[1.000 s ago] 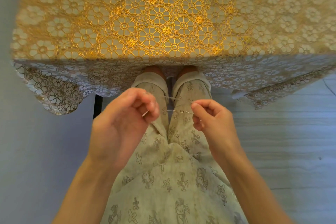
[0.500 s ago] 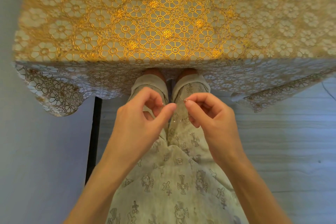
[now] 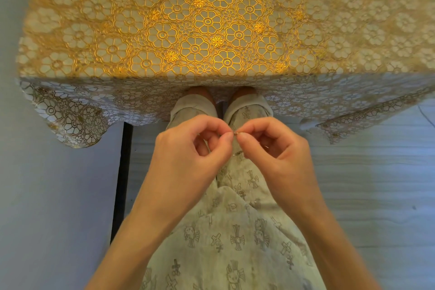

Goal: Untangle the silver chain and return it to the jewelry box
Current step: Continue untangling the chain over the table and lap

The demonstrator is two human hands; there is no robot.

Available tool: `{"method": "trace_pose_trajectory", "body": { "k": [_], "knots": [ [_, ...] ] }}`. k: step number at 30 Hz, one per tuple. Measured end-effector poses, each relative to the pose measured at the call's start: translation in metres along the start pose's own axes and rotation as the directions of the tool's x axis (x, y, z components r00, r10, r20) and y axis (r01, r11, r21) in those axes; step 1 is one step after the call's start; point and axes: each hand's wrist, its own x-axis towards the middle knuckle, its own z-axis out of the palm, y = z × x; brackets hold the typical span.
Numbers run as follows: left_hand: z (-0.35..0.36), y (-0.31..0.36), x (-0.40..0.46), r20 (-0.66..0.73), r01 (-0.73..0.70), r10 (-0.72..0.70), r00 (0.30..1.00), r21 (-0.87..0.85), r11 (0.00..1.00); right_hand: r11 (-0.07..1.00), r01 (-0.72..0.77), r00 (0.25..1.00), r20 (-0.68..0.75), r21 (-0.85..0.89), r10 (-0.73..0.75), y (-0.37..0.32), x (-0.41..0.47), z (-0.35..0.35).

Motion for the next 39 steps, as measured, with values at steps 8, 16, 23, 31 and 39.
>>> {"method": "trace_pose_trajectory", "body": {
  "k": [8, 16, 23, 31, 39],
  "knots": [
    [-0.002, -0.001, 0.002, 0.093, 0.076, -0.059, 0.994, -0.184, 0.980, 0.976, -0.135, 0.990, 0.059, 0.169, 0.127, 0.001, 0.001, -0.002],
    [-0.006, 0.001, 0.003, 0.080, 0.047, -0.035, 0.996, -0.157, 0.986, 0.971, -0.174, 0.983, 0.083, 0.167, 0.162, -0.005, -0.001, -0.005],
    [-0.010, 0.013, 0.025, 0.046, -0.093, 0.094, 0.995, -0.030, 0.995, 0.949, -0.207, 0.978, 0.079, 0.236, 0.193, -0.016, 0.023, -0.009],
    [-0.030, 0.049, 0.072, -0.020, -0.254, 0.253, 0.967, -0.071, 0.965, 0.933, -0.115, 0.992, 0.079, 0.340, 0.094, -0.061, 0.072, -0.021],
    [-0.044, 0.059, 0.083, -0.076, -0.215, 0.203, 0.976, -0.216, 0.952, 0.918, -0.064, 0.997, 0.063, 0.392, 0.043, -0.076, 0.087, -0.028]
  ]
}}
